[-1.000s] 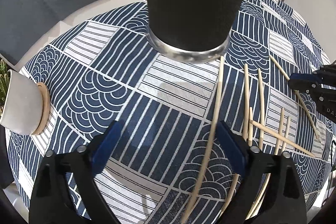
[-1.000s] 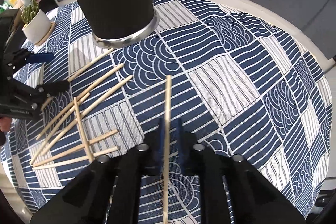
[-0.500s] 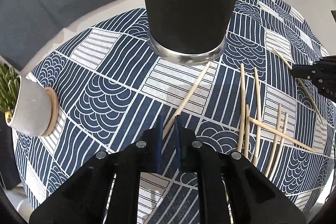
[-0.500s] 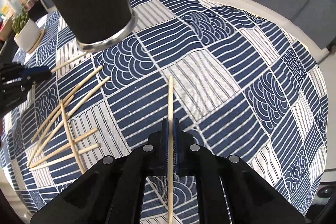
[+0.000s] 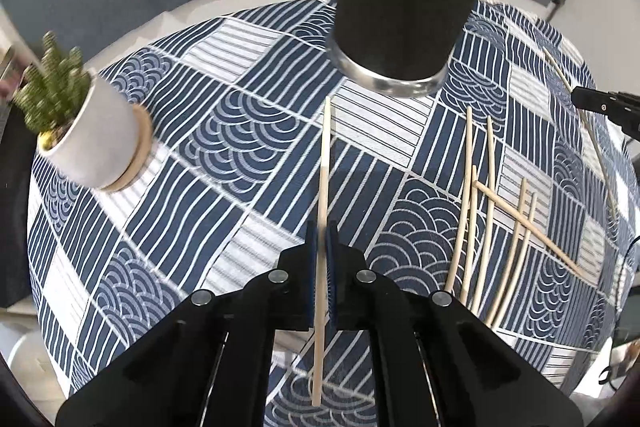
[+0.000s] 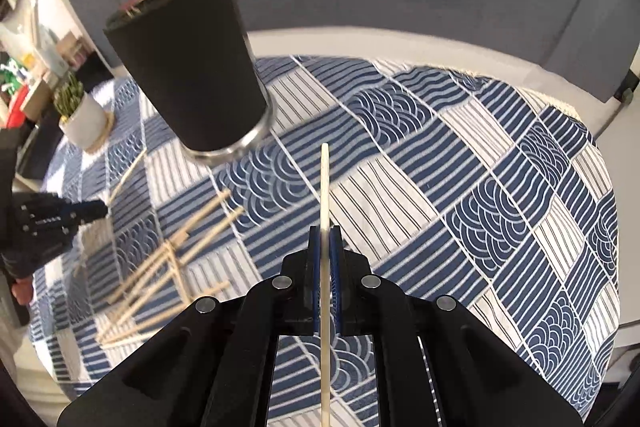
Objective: Organize utensils
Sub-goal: 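Lift both sticks upright and carry them above the black cup, then drop both sticks into the black cup by opening both tools, then lower both tools to the remaining sticks and grasp one stick each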
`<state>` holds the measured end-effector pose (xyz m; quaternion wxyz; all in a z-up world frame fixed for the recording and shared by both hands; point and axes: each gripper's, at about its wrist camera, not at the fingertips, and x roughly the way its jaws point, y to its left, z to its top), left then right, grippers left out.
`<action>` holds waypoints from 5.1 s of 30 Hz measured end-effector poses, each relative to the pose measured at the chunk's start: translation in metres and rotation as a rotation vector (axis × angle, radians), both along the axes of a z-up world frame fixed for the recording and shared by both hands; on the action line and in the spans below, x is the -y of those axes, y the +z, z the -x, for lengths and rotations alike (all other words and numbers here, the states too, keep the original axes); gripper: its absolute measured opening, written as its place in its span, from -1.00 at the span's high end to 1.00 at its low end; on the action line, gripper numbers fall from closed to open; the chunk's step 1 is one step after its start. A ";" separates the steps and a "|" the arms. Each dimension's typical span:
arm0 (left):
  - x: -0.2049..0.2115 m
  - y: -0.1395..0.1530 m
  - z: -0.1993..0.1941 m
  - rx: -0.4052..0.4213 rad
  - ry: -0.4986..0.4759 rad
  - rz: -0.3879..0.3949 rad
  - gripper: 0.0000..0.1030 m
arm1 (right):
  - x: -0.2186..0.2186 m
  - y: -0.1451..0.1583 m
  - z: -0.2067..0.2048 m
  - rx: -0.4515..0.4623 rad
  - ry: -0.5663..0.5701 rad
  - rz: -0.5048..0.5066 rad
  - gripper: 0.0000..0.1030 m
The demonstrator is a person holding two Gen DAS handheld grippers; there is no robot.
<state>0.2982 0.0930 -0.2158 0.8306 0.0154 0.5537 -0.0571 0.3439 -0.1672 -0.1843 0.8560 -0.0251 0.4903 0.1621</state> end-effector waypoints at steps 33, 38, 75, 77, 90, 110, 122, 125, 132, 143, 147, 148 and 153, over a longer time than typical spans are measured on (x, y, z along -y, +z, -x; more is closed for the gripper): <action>0.005 0.201 -0.072 0.494 0.034 0.207 0.91 | -0.055 0.189 -0.048 0.436 0.118 -0.346 0.91; 0.010 0.198 -0.093 0.522 0.024 0.277 0.91 | -0.062 0.191 -0.063 0.472 0.090 -0.380 0.91; 0.013 0.130 -0.135 0.598 0.014 0.491 0.91 | -0.081 0.127 -0.101 0.378 0.078 -0.329 0.84; 0.012 0.131 -0.126 0.597 0.003 0.492 0.90 | -0.077 0.129 -0.098 0.367 0.076 -0.335 0.83; 0.003 0.135 -0.065 0.534 0.027 0.343 -0.65 | -0.053 0.153 -0.050 0.408 0.023 -0.282 -0.67; -0.003 0.083 0.003 0.289 -0.002 0.228 -0.89 | -0.027 0.102 0.023 0.245 0.049 -0.126 -0.76; 0.021 0.001 0.028 0.049 -0.098 0.168 -0.89 | -0.042 -0.003 0.071 -0.008 0.214 0.019 -0.76; 0.025 -0.010 0.033 0.004 -0.124 0.131 -0.89 | -0.049 -0.022 0.082 -0.056 0.254 0.041 -0.76; 0.024 -0.028 0.029 -0.054 -0.159 0.100 -0.88 | -0.063 -0.048 0.079 -0.107 0.314 0.097 -0.76; 0.054 -0.036 -0.004 -0.086 -0.316 -0.070 -0.92 | -0.060 -0.063 0.061 -0.146 0.285 0.154 -0.78; 0.057 -0.037 -0.017 -0.081 -0.362 -0.071 -0.93 | -0.061 -0.064 0.054 -0.172 0.296 0.164 -0.86; 0.058 -0.037 -0.020 -0.085 -0.373 -0.073 -0.93 | -0.062 -0.064 0.053 -0.177 0.297 0.167 -0.87; 0.065 -0.036 -0.037 -0.123 -0.352 -0.084 -0.93 | -0.070 -0.064 0.041 -0.267 0.273 0.208 -0.88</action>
